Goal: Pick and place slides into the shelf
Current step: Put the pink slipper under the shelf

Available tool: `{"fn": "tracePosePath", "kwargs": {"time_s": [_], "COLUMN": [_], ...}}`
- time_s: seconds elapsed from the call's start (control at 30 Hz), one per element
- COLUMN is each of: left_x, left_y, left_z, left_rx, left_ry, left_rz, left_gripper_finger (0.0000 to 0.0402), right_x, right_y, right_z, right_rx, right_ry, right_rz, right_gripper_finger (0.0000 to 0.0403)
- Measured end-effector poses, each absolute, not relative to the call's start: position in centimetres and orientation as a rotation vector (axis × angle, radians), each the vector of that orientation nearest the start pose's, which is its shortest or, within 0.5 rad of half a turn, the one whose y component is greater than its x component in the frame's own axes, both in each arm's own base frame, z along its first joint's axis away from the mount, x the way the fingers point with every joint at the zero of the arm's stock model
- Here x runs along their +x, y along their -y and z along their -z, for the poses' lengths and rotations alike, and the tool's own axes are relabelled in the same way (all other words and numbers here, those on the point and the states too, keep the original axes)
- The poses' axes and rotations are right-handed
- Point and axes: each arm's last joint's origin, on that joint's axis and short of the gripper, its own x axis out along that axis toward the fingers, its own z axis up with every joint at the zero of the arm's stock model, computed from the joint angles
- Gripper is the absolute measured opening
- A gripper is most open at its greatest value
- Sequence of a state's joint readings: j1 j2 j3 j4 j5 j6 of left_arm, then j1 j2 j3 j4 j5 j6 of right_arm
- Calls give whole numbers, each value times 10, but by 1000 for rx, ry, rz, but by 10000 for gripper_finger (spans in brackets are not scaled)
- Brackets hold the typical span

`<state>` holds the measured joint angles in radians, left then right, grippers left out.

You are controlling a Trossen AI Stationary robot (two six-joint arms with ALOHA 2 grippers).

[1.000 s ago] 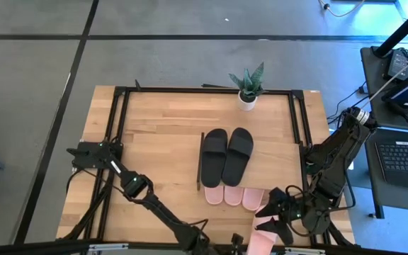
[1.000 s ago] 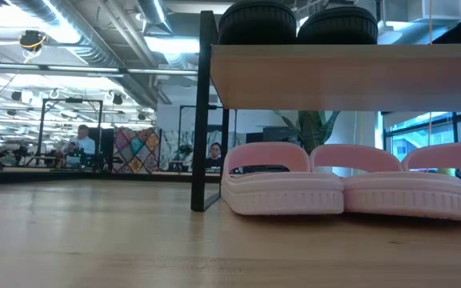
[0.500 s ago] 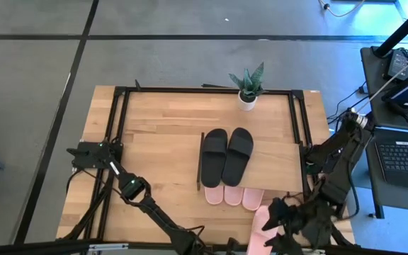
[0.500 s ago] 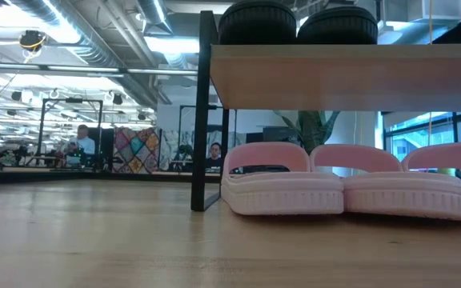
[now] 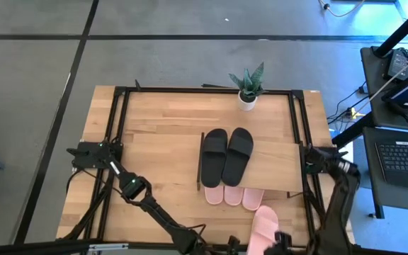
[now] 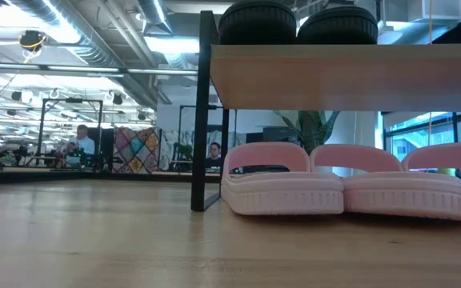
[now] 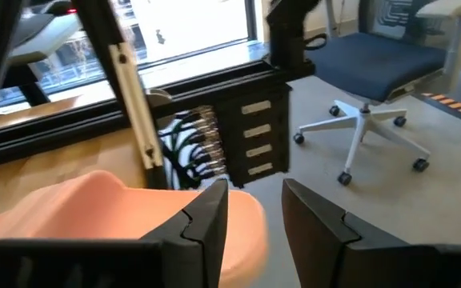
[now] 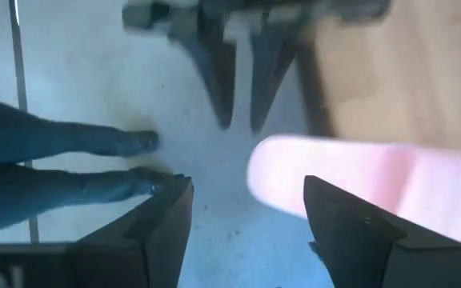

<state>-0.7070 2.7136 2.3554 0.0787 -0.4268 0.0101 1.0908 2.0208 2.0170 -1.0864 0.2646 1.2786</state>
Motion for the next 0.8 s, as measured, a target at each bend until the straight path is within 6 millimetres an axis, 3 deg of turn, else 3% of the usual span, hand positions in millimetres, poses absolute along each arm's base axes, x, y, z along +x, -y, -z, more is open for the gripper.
{"fn": "tracePosePath", "kwargs": {"time_s": [0.13, 0.27, 0.47, 0.8], "left_x": [455, 448, 435, 426], "left_y": [391, 399, 412, 417], "left_z": [-152, -152, -149, -143], "left_rx": [193, 178, 138, 98], "left_ry": [-280, -282, -318, -390], "left_rz": [305, 321, 337, 348], "left_gripper_finger": [111, 111, 111, 111], "right_x": [194, 194, 203, 219], "right_y": [-405, -432, -446, -442], "right_z": [-295, -257, -204, -198], "right_rx": [423, 341, 287, 278], "right_ry": [-1140, -1147, -1213, -1210], "right_rz": [-93, -83, -10, -2], "right_gripper_finger": [238, 238, 238, 238]}}
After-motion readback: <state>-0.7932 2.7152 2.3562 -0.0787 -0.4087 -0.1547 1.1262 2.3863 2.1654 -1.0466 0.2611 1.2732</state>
